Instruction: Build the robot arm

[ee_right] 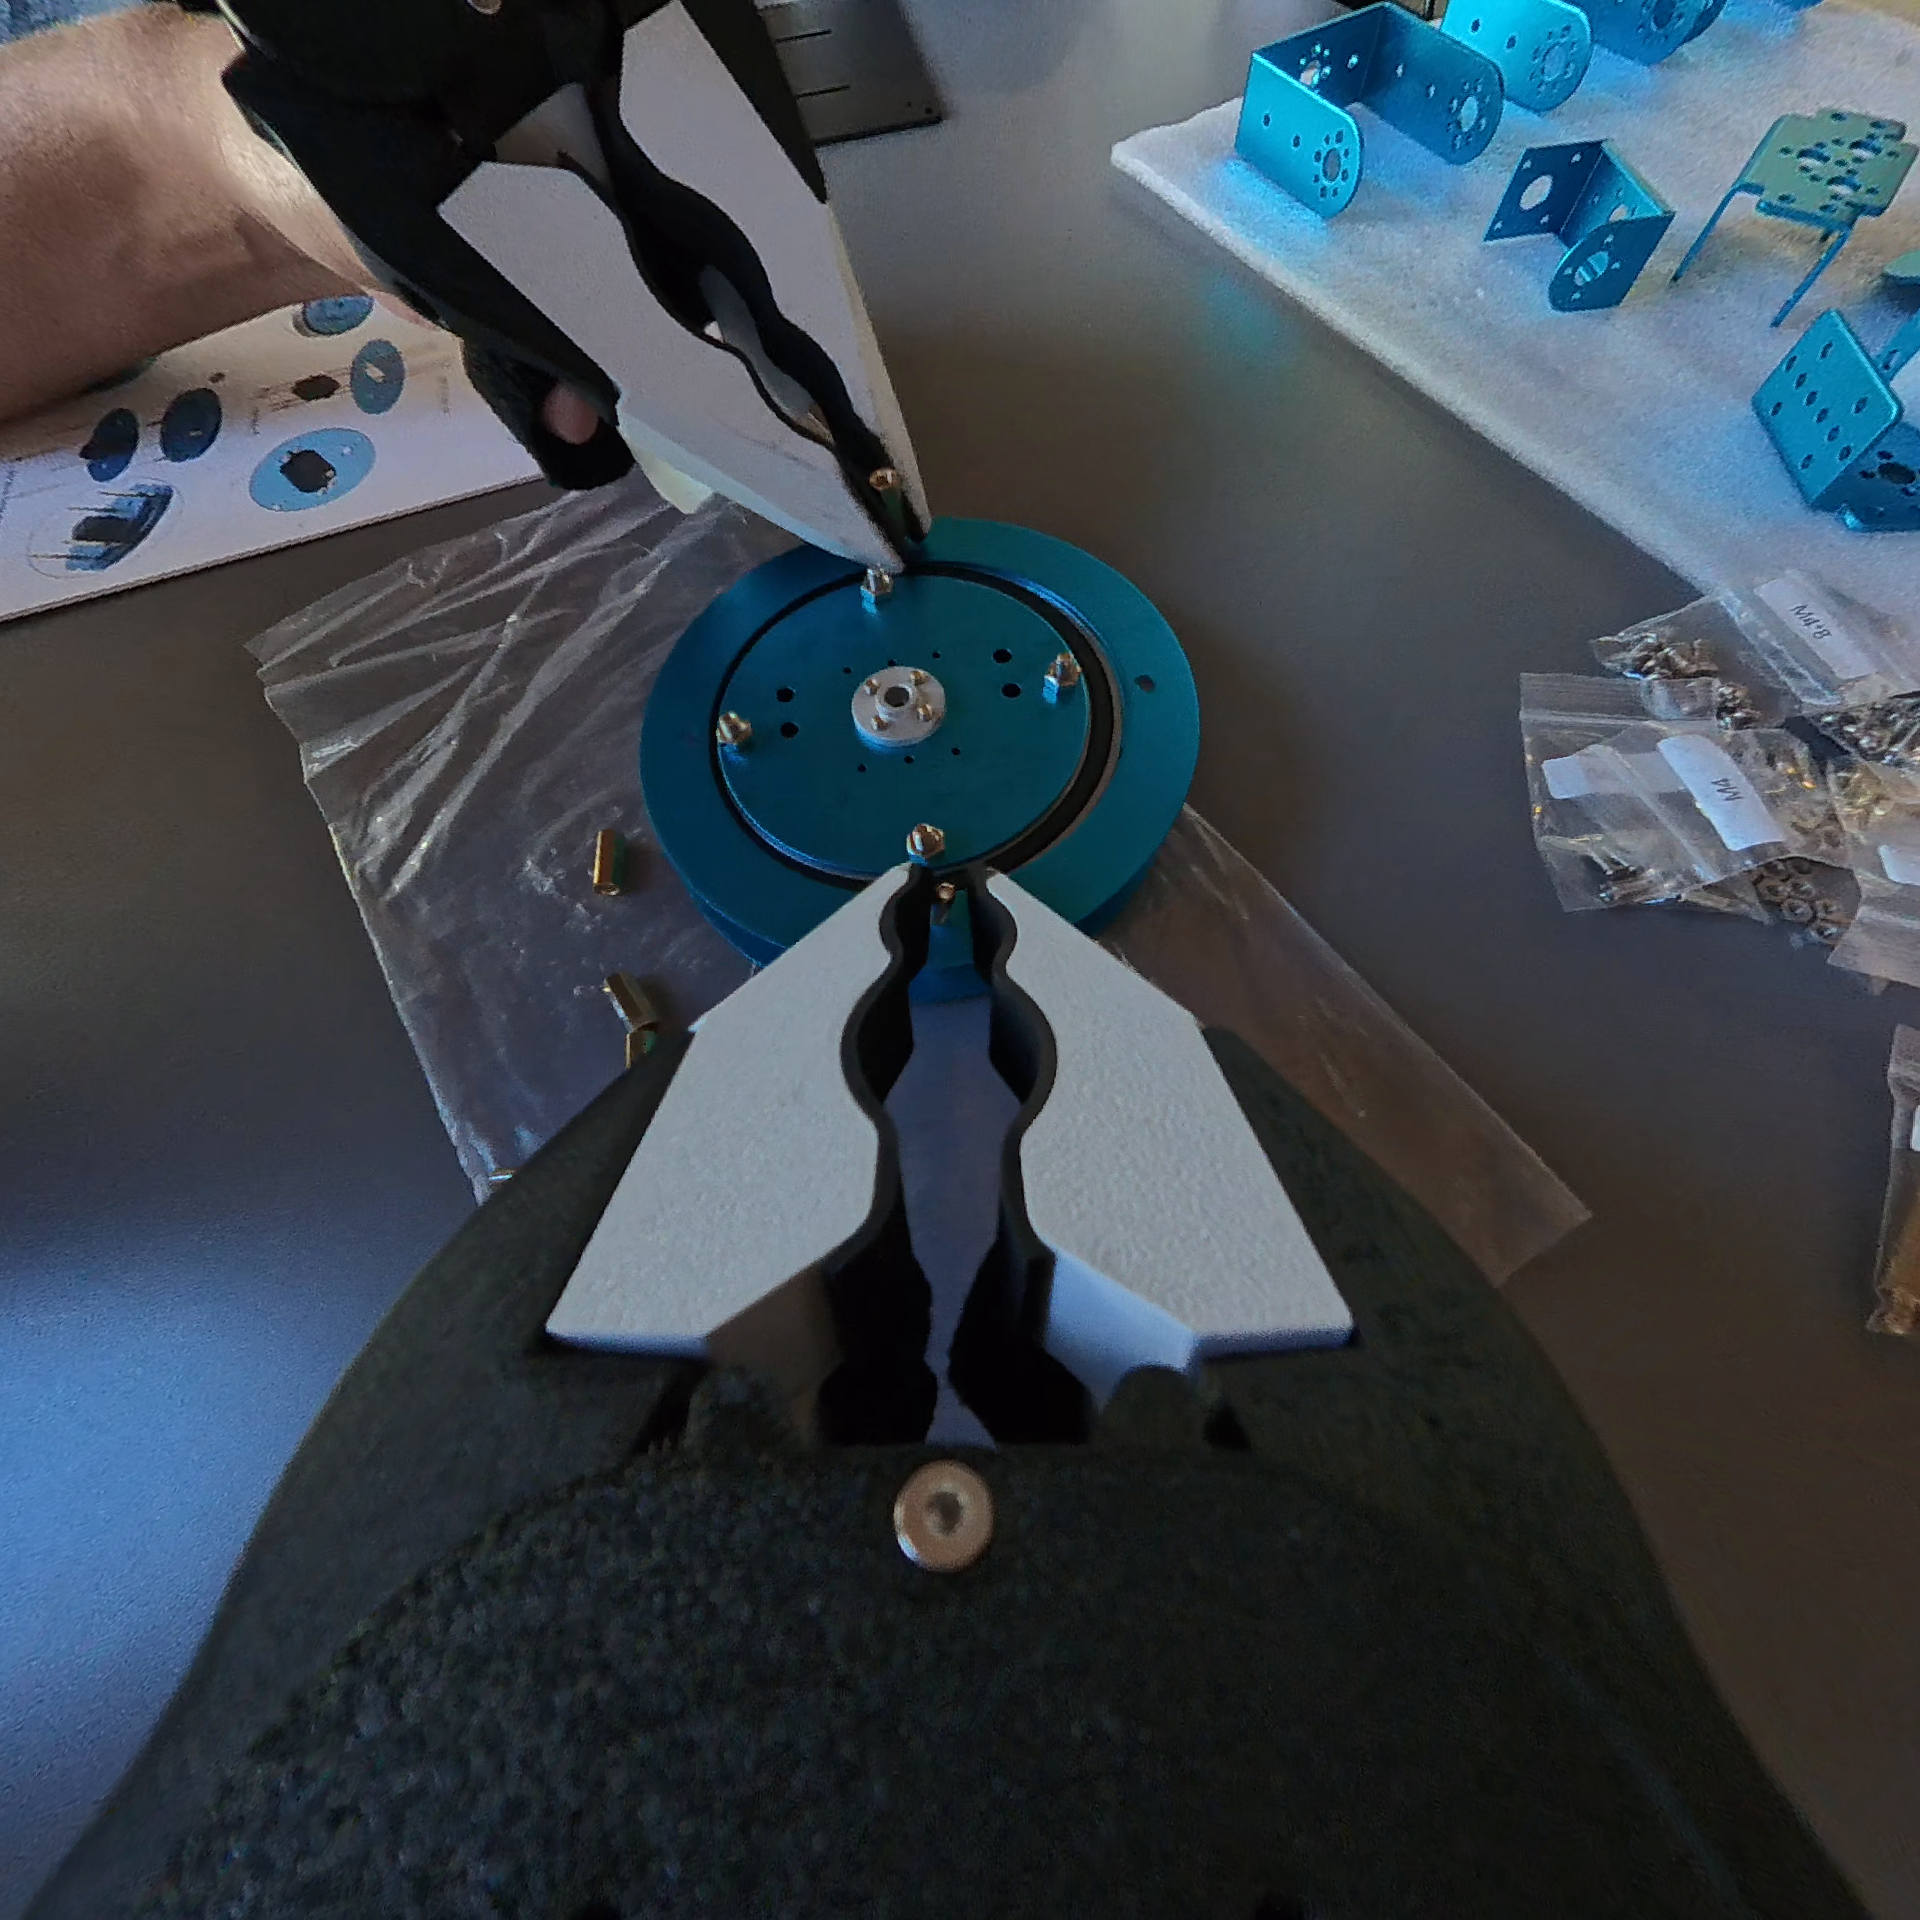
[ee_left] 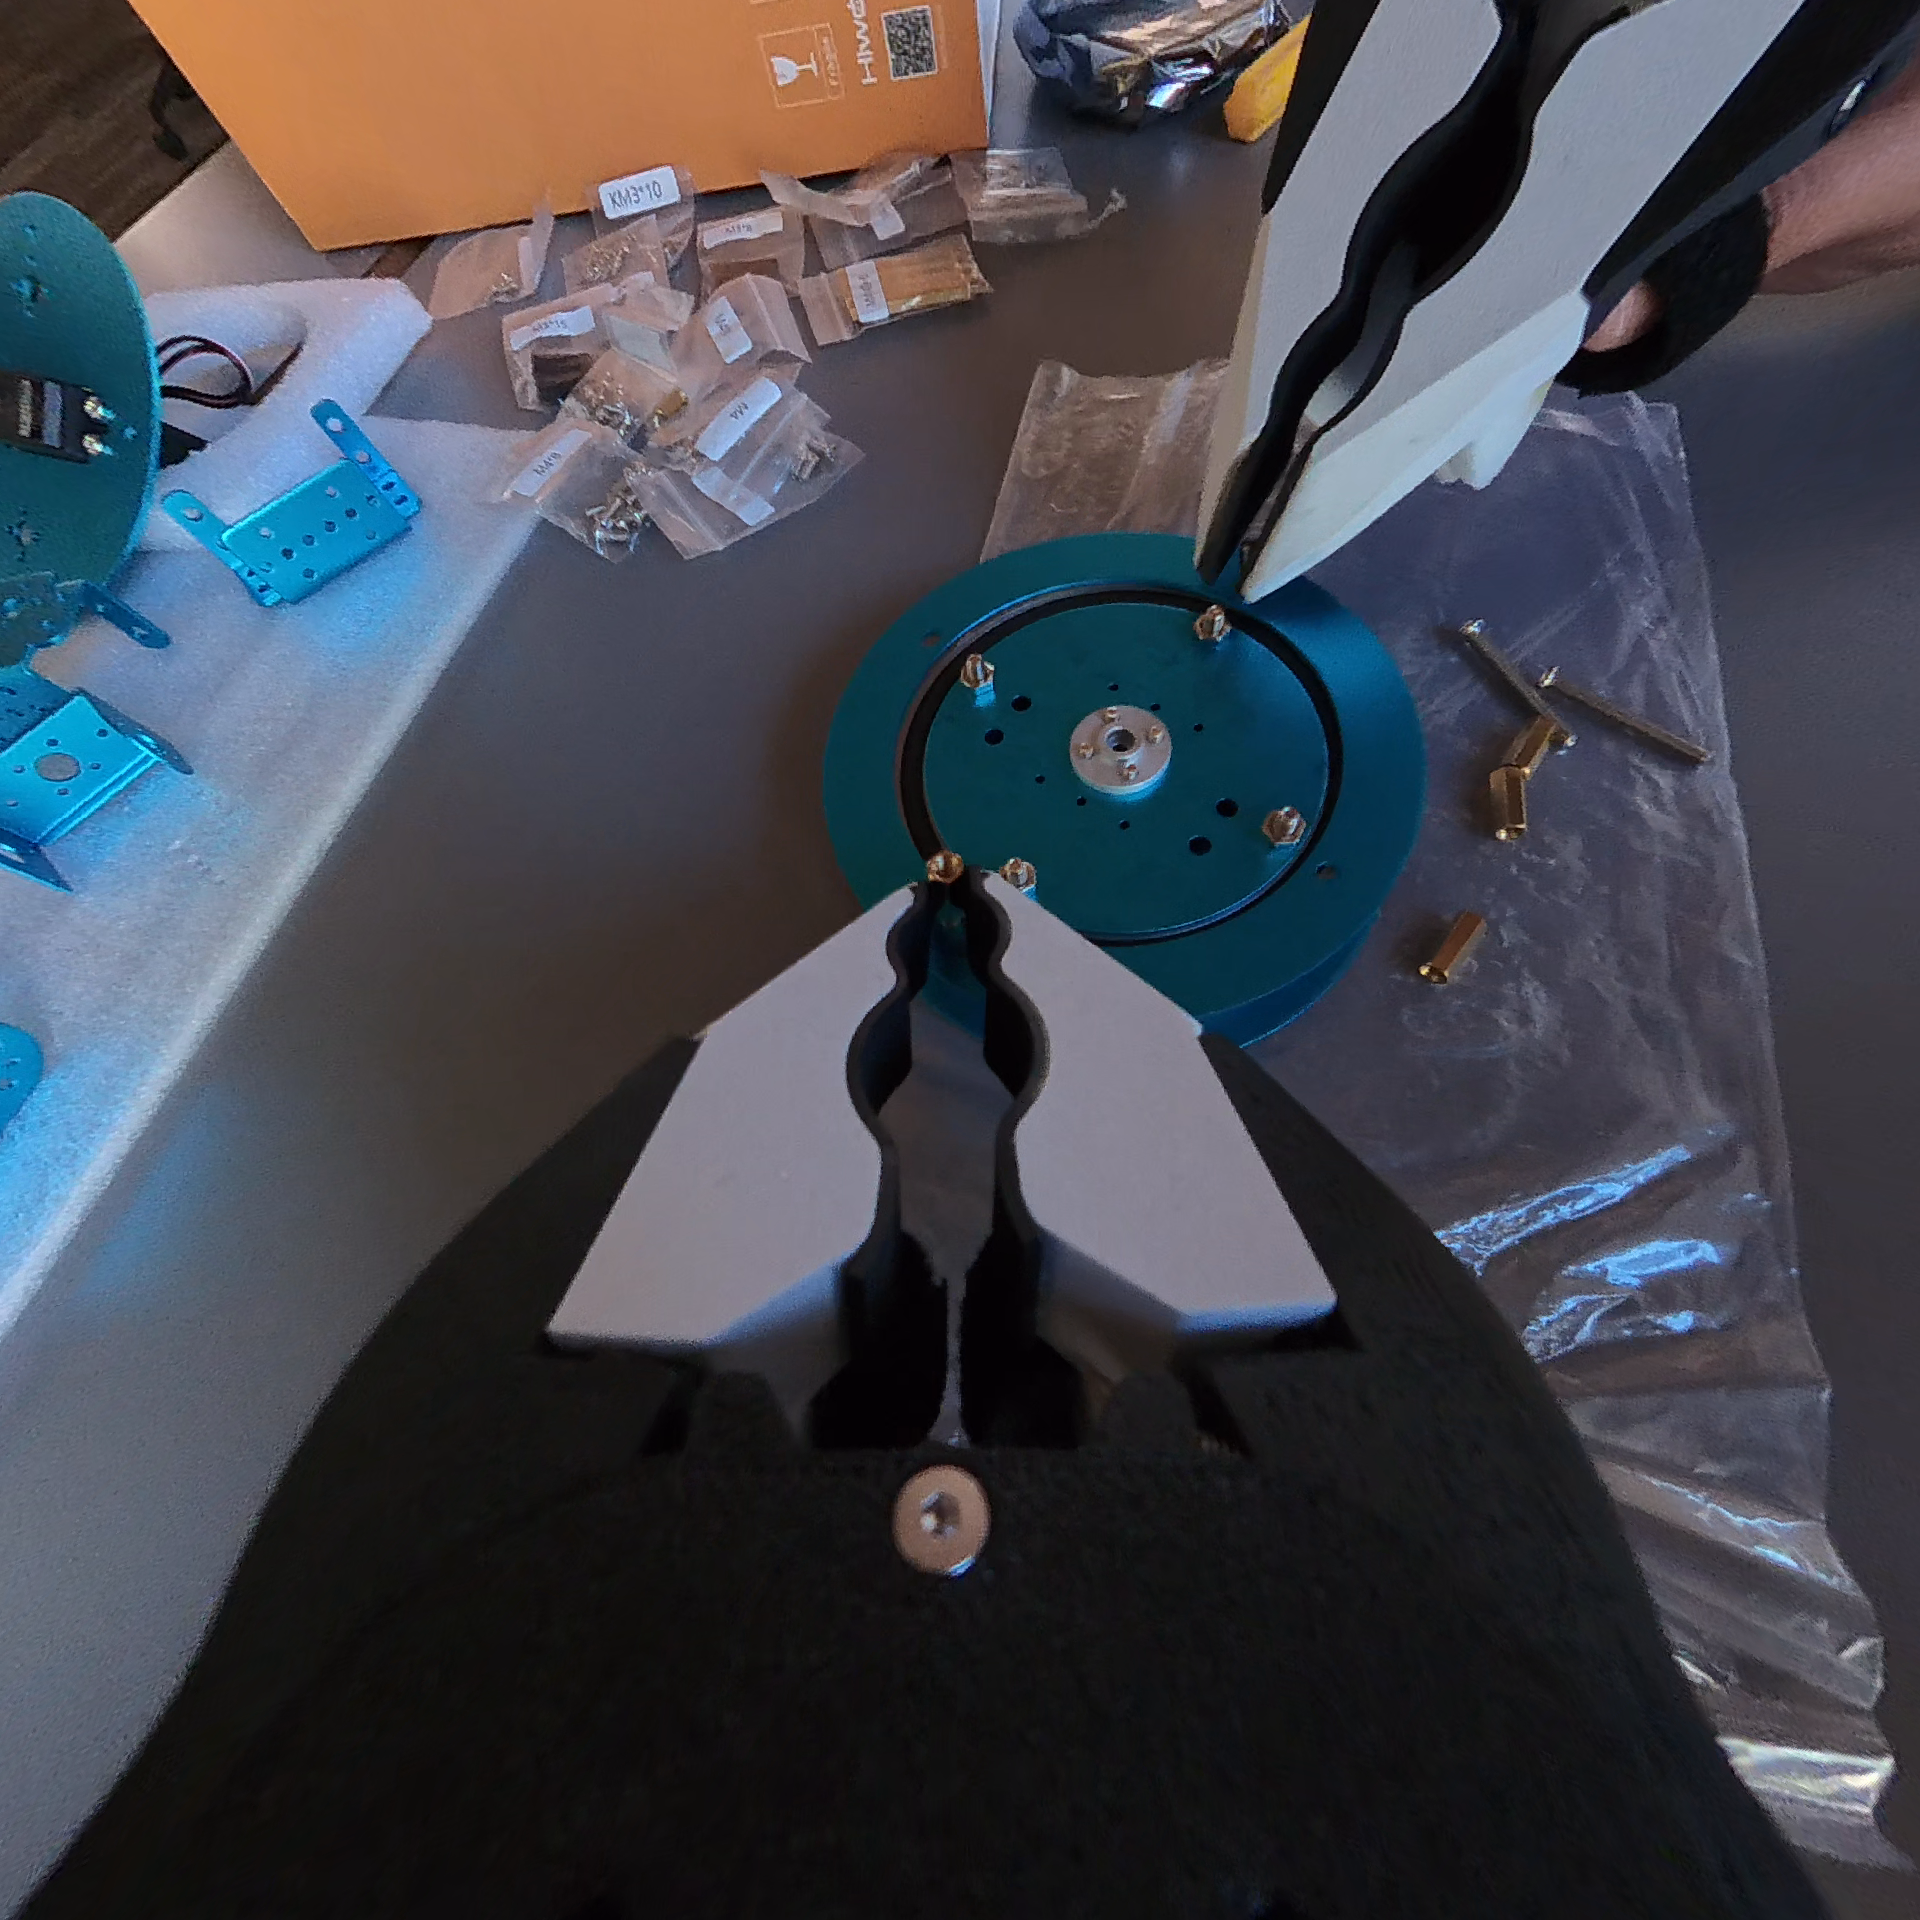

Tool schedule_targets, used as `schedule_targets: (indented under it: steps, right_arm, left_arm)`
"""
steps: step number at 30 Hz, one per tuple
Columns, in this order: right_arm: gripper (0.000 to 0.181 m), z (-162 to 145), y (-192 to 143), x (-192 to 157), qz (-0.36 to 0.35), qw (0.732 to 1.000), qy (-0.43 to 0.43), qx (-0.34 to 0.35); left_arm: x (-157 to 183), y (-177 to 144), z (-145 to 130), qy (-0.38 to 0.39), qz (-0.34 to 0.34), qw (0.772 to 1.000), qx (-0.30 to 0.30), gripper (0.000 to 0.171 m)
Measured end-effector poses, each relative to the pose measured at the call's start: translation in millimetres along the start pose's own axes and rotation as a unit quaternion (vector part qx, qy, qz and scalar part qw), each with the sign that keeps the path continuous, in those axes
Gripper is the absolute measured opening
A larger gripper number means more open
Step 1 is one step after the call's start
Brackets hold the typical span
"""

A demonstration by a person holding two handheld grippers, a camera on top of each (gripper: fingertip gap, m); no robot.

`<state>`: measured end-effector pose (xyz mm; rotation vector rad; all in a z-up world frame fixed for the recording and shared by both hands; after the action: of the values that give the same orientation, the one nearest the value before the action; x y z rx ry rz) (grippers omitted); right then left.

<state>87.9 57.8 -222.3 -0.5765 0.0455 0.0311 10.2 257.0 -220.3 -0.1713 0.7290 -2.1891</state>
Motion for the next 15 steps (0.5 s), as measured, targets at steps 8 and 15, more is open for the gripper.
schedule_targets:
  steps: [8, 15]
  right_arm:
    - [0.013, 0.4, 0.6, -0.1, -0.008, 1.000, -0.009, 0.006]
    - [0.020, 3.7, -3.2, 0.5, -0.014, 0.999, -0.024, 0.036]
  left_arm:
    - [0.0, -2.0, -1.7, -0.004, 0.001, 1.000, 0.002, 0.006]
    - [-2.5, -5.0, -3.5, -0.034, -0.030, 0.999, 0.016, 0.006]
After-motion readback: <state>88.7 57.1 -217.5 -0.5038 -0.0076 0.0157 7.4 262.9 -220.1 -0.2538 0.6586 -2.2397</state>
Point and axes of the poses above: each gripper's, where its closed fingertips meet, y out along the fingers, z out of its top, x = y × z across the jaws, the point moved 9 cm from there along -y, back along the fingers, and after that the axes turned 1 degree about -z, right-handed, at the moved point
